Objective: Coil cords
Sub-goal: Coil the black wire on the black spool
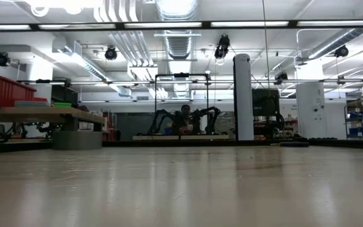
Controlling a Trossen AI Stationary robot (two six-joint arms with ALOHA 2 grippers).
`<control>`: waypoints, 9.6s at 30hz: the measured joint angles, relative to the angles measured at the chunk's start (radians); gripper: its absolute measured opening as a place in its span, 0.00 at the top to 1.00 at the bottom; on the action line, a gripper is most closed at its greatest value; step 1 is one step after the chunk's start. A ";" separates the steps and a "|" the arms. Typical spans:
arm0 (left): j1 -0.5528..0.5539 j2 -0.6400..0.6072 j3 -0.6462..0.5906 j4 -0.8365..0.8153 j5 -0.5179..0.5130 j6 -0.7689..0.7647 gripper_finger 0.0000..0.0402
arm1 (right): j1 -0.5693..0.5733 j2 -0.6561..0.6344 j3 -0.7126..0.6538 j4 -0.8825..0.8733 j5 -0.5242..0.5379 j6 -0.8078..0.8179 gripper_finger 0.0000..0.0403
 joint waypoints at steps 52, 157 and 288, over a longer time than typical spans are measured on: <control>0.001 -0.003 -0.001 -0.021 0.000 0.070 0.98 | -0.002 0.072 0.001 0.107 0.097 0.006 0.43; 0.098 0.257 -0.001 -0.261 0.444 -0.562 0.98 | 0.128 -0.487 0.002 -0.059 0.715 -0.163 1.00; 0.173 0.205 -0.001 -0.065 0.751 -0.689 0.98 | -0.265 -0.239 0.002 -0.375 -0.010 0.479 1.00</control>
